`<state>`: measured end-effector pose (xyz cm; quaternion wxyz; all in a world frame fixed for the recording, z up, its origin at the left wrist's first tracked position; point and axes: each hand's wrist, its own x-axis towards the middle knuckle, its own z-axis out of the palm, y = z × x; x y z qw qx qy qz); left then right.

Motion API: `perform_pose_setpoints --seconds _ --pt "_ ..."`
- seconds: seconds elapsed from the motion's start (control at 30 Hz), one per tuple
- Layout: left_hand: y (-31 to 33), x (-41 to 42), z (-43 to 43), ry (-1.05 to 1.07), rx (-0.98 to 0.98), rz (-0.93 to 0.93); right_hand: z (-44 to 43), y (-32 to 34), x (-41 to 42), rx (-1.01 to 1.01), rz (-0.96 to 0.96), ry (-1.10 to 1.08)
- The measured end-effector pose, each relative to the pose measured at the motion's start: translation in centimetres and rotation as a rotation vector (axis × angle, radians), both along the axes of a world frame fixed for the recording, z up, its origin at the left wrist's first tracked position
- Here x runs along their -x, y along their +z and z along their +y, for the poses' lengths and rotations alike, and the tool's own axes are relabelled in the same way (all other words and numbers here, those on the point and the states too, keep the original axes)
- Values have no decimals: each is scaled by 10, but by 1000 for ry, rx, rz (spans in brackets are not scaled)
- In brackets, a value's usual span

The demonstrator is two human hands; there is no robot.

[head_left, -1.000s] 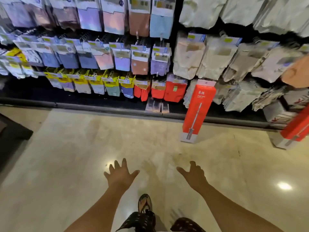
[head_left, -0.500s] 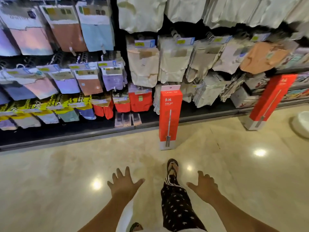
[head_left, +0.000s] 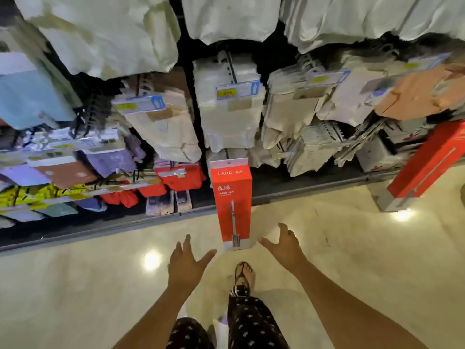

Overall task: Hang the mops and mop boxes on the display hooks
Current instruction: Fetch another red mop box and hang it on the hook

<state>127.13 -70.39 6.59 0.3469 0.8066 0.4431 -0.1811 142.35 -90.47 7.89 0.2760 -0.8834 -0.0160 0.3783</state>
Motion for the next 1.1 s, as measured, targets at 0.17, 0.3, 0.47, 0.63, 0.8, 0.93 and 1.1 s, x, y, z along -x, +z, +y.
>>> perform_pose_setpoints --seconds 0.17,0.3,0.47,0.63,0.8,0.93,1.1 --pt "-16 -71 0 159 219 -201 36 -28 -62 -214 62 -84" --pt "-58 -129 26 193 236 -323 68 -70 -110 -334 24 -133" --pt "-128 -185 66 159 276 -521 97 -138 -153 -431 -54 -100" --pt "-181 -214 84 139 309 -668 116 -188 -174 -564 -176 -59" --pt "-211 -219 96 84 344 -767 127 -228 -178 -715 -291 -47" --pt "-221 -222 102 62 372 -803 134 -250 -184 -775 -311 -10" --pt "-214 -217 105 -5 377 -780 127 -247 -174 -738 -282 -24"
